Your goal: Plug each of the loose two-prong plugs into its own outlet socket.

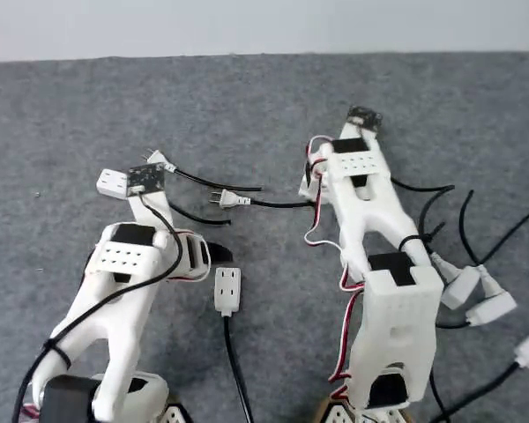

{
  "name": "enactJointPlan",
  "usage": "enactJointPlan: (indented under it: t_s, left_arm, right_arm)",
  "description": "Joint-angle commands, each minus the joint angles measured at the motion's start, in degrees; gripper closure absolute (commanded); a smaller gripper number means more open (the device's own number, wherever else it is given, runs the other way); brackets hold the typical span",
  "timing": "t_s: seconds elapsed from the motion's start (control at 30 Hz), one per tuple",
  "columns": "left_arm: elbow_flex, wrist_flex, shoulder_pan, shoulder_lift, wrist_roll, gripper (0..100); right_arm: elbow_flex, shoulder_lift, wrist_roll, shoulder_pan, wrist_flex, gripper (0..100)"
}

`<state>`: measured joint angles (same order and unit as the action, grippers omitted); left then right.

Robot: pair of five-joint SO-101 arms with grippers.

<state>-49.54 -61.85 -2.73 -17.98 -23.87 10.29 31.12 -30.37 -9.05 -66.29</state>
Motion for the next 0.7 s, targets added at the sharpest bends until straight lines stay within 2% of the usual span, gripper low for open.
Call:
enactJointPlan:
  t_s: [0.0, 0.3, 0.43, 0.6, 0.67]
  left_arm:
    - [2.6, 2.1, 1.3, -0.2, 0.6, 61]
    - [2.5, 2.1, 1.0, 0.2, 0.6, 61]
    - [2.5, 2.1, 1.0, 0.2, 0.6, 61]
    - [2.4, 2.1, 1.0, 0.3, 0.6, 61]
    - [2.4, 2.1, 1.0, 0.3, 0.6, 61]
  right_arm:
    - [4.7, -0.7, -0.4, 1.5, 0.7, 83.6]
    - [5.6, 2.9, -2.8, 2.9, 2.4, 83.7]
    - [11.2, 7.0, -3.1, 3.4, -0.3, 84.2]
    - [17.4, 10.4, -2.7, 3.4, -5.4, 99.6]
    - [17.9, 10.6, -2.0, 3.4, -6.6, 98.4]
